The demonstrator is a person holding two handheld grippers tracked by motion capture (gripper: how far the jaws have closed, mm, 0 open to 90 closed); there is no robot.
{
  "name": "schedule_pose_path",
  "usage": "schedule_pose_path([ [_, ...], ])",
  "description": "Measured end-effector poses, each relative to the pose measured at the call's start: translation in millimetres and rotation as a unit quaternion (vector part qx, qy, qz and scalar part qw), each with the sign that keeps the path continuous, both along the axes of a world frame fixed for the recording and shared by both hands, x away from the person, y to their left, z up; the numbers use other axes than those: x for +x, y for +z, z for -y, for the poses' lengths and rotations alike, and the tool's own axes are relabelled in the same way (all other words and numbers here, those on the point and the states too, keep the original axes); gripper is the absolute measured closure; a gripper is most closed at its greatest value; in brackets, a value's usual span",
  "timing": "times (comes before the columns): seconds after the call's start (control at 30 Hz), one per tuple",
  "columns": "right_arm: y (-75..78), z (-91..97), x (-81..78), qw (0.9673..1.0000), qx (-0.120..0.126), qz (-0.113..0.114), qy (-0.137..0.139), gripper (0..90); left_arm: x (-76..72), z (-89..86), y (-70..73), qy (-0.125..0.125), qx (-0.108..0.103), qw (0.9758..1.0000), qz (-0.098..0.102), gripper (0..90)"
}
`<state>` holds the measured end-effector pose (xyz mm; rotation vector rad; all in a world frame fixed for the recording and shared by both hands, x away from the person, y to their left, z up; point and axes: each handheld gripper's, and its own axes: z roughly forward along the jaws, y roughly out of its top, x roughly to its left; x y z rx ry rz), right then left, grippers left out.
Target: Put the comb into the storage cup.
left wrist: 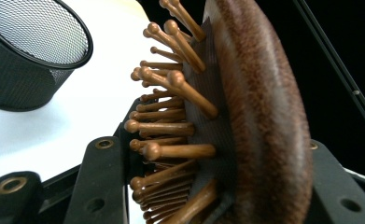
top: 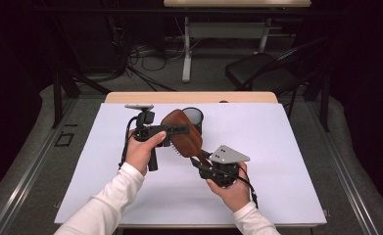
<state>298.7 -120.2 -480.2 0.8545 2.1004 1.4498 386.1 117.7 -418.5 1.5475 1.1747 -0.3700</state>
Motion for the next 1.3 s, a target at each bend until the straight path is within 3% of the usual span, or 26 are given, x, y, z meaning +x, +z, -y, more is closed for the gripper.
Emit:
schedule_pose_path([
  [0.53, 1.0, 4.6, 7.4, 0.9997, 0.011, 0.018, -0.014, 34.7, 5.5, -6.9, 0.3, 0.018, 0.005, 0.9997, 0.014, 51.0],
  [0.77, 2.5, 4.6, 10.0, 0.9999, -0.005, 0.007, -0.014, 31.0, 8.6, -10.3, -0.4, 0.028, 0.007, 0.9993, 0.022, 50.9],
  [0.87, 3.3, 4.2, 11.4, 1.0, 0.005, -0.003, 0.001, 30.9, 9.6, -11.3, -0.5, 0.032, 0.009, 0.9991, 0.026, 50.8],
  [1.0, 4.6, 5.1, 12.2, 0.9997, 0.0, 0.023, -0.001, 28.2, 11.3, -12.6, -1.2, 0.039, 0.009, 0.9987, 0.031, 50.8],
  [1.13, 4.3, 7.6, 14.4, 0.9997, -0.008, 0.022, -0.01, 27.5, 13.4, -14.4, -1.5, 0.042, 0.009, 0.9984, 0.036, 50.7],
  [1.3, 4.7, 10.5, 15.5, 0.9999, -0.005, 0.001, -0.009, 27.7, 16.1, -16.7, -1.6, 0.048, 0.009, 0.9982, 0.036, 50.7],
])
